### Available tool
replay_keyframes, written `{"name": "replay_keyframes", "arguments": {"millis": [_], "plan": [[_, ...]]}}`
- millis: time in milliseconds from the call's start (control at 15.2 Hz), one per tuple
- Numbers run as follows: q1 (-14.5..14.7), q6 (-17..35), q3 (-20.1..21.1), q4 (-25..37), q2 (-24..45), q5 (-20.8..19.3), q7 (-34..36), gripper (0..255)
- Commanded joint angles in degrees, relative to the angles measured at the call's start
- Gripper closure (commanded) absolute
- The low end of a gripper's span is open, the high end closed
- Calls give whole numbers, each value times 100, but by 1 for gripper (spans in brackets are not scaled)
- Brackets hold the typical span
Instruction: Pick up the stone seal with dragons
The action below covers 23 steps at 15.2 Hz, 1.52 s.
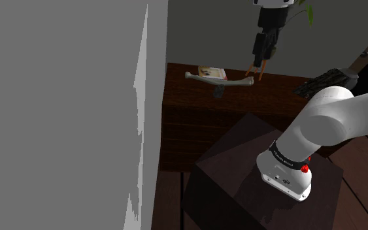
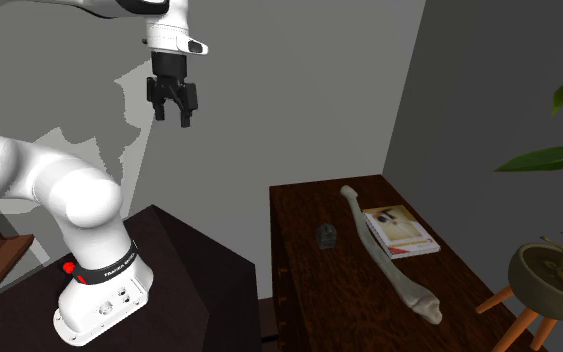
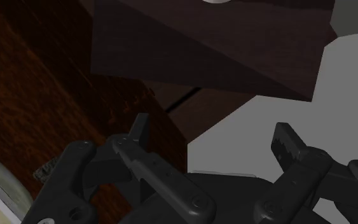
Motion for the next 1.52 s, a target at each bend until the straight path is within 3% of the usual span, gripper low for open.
{"name": "replay_keyframes", "arguments": {"millis": [0,396,858,1188,1452], "plan": [[0,0,0,0,0,0,0,0],[-196,1125,-623,-529,369,-491,-675,0],[-386,2552,-1378,-756,1287,-909,-1437,0],[-426,3576,-1914,-643,2228,-981,-2029,0],[-386,4339,-2320,-391,3112,-799,-2597,0]]}}
